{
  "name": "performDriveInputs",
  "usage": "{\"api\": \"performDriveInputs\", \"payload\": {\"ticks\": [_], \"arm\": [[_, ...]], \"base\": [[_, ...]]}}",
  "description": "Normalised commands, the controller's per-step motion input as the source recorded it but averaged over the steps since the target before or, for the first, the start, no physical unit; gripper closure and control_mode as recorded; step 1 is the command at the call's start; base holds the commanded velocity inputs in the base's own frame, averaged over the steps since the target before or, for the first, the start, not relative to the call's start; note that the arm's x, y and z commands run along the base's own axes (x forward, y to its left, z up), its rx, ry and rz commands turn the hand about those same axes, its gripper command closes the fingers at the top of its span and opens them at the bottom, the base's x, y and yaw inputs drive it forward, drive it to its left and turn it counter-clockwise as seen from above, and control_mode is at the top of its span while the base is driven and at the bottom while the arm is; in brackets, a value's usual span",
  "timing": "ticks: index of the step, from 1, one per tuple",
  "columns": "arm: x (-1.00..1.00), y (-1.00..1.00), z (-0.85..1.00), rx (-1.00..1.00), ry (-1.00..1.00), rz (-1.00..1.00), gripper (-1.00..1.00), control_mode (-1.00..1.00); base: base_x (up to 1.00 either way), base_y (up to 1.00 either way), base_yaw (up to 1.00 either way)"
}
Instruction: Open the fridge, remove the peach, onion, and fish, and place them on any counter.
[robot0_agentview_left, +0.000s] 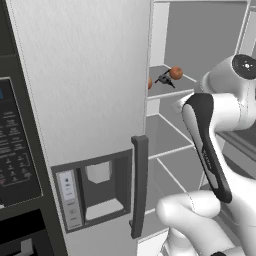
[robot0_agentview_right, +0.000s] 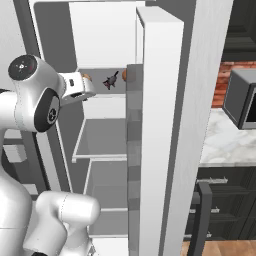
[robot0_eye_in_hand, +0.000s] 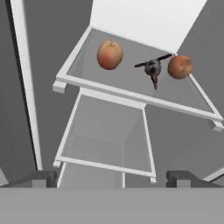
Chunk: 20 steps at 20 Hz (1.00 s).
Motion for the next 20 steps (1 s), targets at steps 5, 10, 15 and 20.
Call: {"api": "performDriveInputs", "payload": {"ticks": [5,10,15,20], "arm": [[0.00,-0.13,0.23,0.01,-0.06,0.01,-1.00,-1.00],[0.39,-0.22,0.85,0.06,-0.19,-0.01,-1.00,-1.00],[0.95,0.03,0.16,0.00,0.01,-0.13,-1.00,-1.00],[0.83,-0.27,-0.39,0.01,0.14,-0.06,-1.00,-1.00]], "base": [[0.35,-0.05,0.02],[0.00,0.00,0.00],[0.00,0.00,0.00],[0.00,0.00,0.00]]}}
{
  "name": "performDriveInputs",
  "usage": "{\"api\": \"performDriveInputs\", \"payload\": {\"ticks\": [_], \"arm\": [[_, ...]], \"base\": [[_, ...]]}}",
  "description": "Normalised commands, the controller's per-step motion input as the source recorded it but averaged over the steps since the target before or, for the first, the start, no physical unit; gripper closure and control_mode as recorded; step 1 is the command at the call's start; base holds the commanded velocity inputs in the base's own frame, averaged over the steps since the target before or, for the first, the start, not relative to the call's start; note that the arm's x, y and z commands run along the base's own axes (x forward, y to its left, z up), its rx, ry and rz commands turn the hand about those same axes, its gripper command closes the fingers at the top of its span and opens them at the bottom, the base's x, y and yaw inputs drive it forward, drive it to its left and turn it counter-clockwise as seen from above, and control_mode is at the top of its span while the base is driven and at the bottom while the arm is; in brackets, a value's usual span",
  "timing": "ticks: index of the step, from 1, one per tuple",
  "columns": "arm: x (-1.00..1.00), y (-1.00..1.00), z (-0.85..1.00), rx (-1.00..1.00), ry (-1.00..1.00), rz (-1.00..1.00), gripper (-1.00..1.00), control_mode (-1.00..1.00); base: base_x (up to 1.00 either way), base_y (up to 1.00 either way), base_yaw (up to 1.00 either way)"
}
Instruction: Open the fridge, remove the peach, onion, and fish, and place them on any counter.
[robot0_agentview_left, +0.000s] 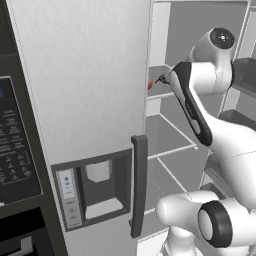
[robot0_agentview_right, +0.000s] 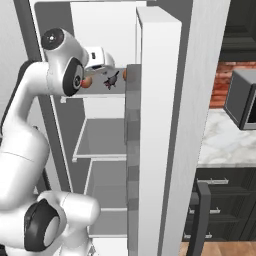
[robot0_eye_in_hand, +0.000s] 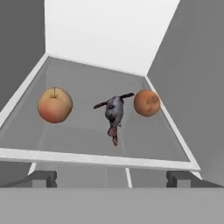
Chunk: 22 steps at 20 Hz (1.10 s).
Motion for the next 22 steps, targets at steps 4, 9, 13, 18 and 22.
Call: {"api": "performDriveInputs", "payload": {"ticks": [4,9,13,18,22], "arm": [[0.54,-0.24,-0.55,0.13,0.02,0.02,-1.00,-1.00],[0.66,-0.01,-0.42,0.12,-0.01,0.08,-1.00,-1.00],[0.72,-0.08,-0.16,0.06,0.00,0.01,-1.00,-1.00],[0.60,-0.05,0.00,0.06,0.00,0.00,-1.00,-1.00],[0.08,0.00,-0.13,0.03,0.02,0.00,-1.00,-1.00]], "base": [[0.00,0.00,0.00],[0.00,0.00,0.00],[0.00,0.00,0.00],[0.00,0.00,0.00],[0.00,0.00,0.00]]}}
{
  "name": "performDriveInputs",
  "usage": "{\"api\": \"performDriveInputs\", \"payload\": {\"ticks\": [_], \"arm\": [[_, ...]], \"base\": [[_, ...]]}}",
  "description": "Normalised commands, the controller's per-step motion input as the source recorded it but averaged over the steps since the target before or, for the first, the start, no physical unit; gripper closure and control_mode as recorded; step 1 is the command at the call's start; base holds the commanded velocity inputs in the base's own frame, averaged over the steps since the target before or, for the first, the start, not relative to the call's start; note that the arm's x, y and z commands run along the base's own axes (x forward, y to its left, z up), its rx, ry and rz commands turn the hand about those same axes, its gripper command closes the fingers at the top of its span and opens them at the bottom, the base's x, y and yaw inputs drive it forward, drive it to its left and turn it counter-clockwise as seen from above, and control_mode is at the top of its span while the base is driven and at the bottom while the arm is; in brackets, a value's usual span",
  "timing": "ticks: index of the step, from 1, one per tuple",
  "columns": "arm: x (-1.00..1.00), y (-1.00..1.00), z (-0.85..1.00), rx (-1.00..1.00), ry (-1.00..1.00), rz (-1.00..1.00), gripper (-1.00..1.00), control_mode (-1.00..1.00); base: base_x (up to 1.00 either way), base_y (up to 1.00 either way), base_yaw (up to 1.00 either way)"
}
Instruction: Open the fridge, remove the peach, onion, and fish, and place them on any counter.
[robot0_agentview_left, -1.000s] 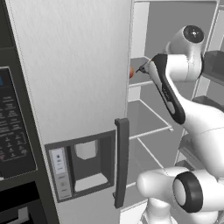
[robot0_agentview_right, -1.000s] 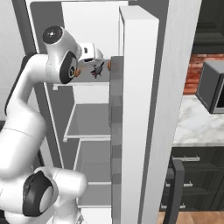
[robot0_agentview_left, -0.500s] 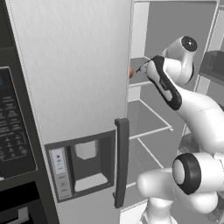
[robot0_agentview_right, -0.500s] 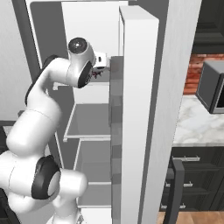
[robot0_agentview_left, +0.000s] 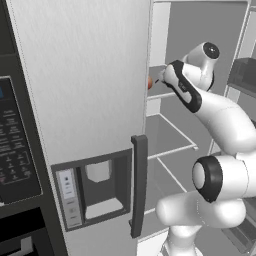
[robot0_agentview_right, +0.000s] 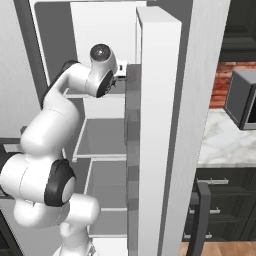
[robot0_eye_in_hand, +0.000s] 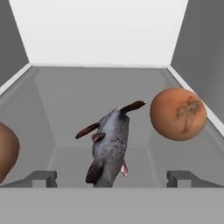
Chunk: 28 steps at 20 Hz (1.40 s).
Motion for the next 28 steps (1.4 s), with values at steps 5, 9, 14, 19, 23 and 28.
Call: {"api": "performDriveInputs", "payload": {"ticks": [5,9,14,19,23,28], "arm": [[0.05,0.00,-0.23,0.03,0.04,0.00,-1.00,-1.00],[0.38,0.00,-0.13,0.05,0.06,0.00,-1.00,-1.00],[0.55,0.00,-0.05,0.06,0.03,0.00,-1.00,-1.00],[0.14,0.00,-0.12,0.02,0.00,0.00,-1.00,-1.00],[-0.04,0.00,-0.28,0.00,0.00,0.00,1.00,-1.00],[-0.34,0.00,-0.19,0.00,-0.02,0.00,1.00,-1.00]], "base": [[0.00,0.00,0.00],[0.00,0.00,0.00],[0.00,0.00,0.00],[0.00,0.00,0.00],[0.00,0.00,0.00],[0.00,0.00,0.00]]}}
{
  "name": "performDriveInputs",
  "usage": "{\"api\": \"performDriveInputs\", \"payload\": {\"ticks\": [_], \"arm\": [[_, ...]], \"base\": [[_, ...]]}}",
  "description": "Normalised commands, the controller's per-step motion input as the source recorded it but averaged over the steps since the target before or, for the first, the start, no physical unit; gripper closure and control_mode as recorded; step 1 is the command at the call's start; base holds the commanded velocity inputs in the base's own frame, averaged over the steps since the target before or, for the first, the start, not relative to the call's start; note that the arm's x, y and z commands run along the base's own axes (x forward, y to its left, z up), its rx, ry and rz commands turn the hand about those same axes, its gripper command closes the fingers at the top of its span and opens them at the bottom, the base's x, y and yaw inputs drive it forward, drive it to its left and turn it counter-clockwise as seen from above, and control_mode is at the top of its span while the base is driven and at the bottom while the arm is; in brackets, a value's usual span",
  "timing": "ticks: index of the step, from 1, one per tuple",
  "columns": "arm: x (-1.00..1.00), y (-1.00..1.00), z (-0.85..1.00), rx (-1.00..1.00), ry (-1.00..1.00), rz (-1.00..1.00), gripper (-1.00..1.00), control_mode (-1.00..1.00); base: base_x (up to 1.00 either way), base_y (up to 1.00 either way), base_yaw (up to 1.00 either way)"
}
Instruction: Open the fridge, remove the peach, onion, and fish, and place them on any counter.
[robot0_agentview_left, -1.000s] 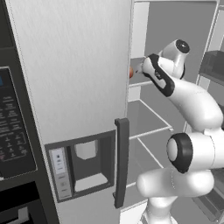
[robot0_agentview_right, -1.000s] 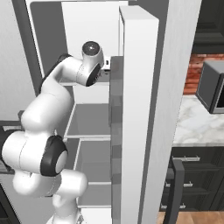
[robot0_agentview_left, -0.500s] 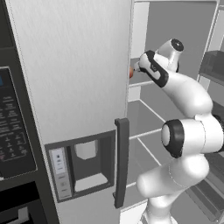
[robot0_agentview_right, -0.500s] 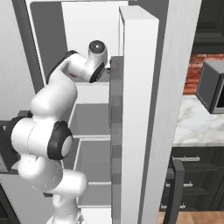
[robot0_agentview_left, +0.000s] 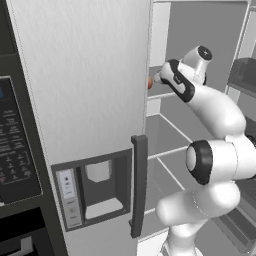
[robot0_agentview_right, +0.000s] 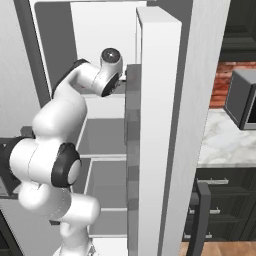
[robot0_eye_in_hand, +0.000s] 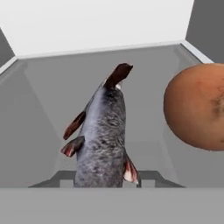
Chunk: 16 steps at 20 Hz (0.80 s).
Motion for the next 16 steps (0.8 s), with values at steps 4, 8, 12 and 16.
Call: {"api": "performDriveInputs", "payload": {"ticks": [4,8,12,16], "arm": [[-0.89,0.00,-0.01,0.01,-0.09,0.00,1.00,-1.00],[-1.00,0.13,0.51,0.02,-0.21,0.00,1.00,-1.00],[-1.00,0.33,0.69,-0.01,-0.19,-0.02,1.00,-1.00],[-1.00,0.04,0.44,-0.08,-0.06,-0.06,1.00,-1.00]], "base": [[0.00,0.00,0.00],[0.00,0.00,0.00],[0.00,0.00,0.00],[0.00,0.00,0.00]]}}
